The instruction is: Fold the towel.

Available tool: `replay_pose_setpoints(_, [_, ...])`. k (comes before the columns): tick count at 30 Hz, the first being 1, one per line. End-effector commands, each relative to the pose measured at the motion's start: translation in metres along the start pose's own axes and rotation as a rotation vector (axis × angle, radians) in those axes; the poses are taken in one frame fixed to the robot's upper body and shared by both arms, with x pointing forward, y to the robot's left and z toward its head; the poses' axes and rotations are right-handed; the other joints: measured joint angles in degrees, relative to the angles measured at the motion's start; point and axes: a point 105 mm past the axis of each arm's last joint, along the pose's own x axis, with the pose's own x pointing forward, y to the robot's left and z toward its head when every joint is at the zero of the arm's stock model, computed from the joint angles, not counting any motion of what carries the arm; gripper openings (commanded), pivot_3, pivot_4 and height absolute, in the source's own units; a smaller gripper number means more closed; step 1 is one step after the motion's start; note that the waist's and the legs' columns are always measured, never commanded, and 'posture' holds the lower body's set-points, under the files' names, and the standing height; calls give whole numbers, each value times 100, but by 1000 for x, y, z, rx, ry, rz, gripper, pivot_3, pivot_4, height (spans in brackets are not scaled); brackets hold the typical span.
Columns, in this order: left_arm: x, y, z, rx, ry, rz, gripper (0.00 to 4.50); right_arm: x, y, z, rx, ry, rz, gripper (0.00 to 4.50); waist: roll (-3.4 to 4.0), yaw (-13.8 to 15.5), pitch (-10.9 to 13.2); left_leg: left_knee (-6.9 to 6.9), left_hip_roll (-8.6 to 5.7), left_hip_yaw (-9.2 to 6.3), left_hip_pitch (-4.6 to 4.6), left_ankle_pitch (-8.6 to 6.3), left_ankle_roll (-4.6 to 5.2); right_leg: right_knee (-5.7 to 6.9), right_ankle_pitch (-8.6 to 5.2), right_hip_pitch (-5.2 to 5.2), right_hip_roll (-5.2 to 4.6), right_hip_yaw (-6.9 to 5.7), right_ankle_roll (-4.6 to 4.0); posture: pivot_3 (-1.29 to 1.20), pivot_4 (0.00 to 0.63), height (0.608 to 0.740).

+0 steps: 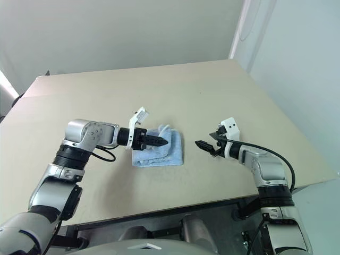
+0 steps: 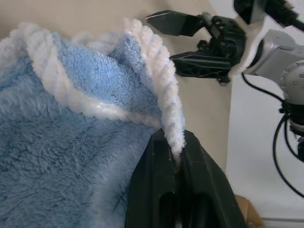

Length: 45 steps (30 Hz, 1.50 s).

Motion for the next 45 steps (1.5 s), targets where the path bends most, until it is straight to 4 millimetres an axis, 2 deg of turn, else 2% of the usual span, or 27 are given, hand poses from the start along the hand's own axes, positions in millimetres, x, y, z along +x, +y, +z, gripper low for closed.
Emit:
replay_pose_setpoints(1, [-2, -10, 8, 31, -32, -45, 1380, -3, -2, 13, -26, -29, 0, 4500, 0, -5, 0, 0, 0, 0, 0, 0, 0, 0, 0, 0, 0, 0, 0, 0, 0, 740])
replay_pose_setpoints(7, [-10, -35, 9, 125, -53, -155, 3518, 1, 6, 15, -41, -25, 44, 4500, 0, -3, 0, -1, 1, -1, -1, 0, 0, 0, 0, 0, 1, 0, 0, 0, 0, 740])
replay_pose_setpoints(13, [-28, -51, 23, 354, -160, -150, 3518, 9, 8, 17, -46, -24, 57, 4500, 0, 2, 0, 0, 1, 0, 1, 0, 0, 1, -1, 0, 1, 1, -1, 0, 0, 740])
replay_pose_setpoints(18, [-37, -28, 21, 569, -155, 26, 3518, 11, 15, 18, -9, -5, 110, 4500, 1, -4, 0, 0, 1, 1, 2, 0, 0, 0, -1, 0, 1, 3, -1, 0, 0, 740])
replay_pose_setpoints(20, [-38, -20, 17, 618, -164, 50, 3518, 11, 20, 18, 67, 16, 155, 4500, 1, 4, -1, -2, 2, 1, 3, 0, 0, 0, -1, 0, 1, 3, -1, 0, 0, 740])
replay_pose_setpoints(23, [-29, -8, 5, 685, -162, 52, 3518, 12, 24, 19, 187, 21, 204, 4500, 1, 15, -1, 1, 2, 2, 0, 0, 0, 0, -1, 0, 0, 2, -2, 0, 0, 740])
replay_pose_setpoints(26, [-10, 7, -13, 725, -127, 60, 3518, 14, 27, 19, 278, 21, 228, 4500, 2, 33, -2, 4, 1, 3, -1, 0, 0, -4, -1, 4, -2, 3, -3, 0, 0, 740])
replay_pose_setpoints(32, [27, 28, -43, 822, -33, 75, 3518, 14, 32, 14, 297, 49, 243, 4500, 2, 95, -3, 3, -1, 5, -3, 0, 1, -6, 0, 3, -1, 3, -1, 0, 0, 740])
replay_pose_setpoints(36, [34, 27, -41, 821, -63, 64, 3518, 11, 35, 22, 323, 10, 276, 4500, 6, 145, -7, 4, 0, 6, -1, 0, 1, -3, 0, 4, 0, 3, 0, 0, 0, 740])
replay_pose_setpoints(39, [32, 26, -41, 829, -69, 61, 3518, 11, 32, 18, 382, 25, 272, 4500, 7, 158, -10, 6, -1, 7, -1, 0, 1, -2, 1, 7, 0, 1, 1, 0, 0, 740])
replay_pose_setpoints(42, [27, 23, -39, 860, -82, 51, 3518, 8, 42, 16, 366, 39, 320, 4500, 7, 151, -10, 6, -1, 6, -2, 0, 1, -4, 1, 8, 0, 1, 2, 0, 0, 740])
replay_pose_setpoints(45, [18, 12, -25, 886, -173, 37, 3518, 9, 50, 15, 374, 68, 353, 4500, 8, 140, -10, 5, 1, 4, -2, 0, 2, -5, 2, 7, 0, 1, 4, 0, 0, 740])
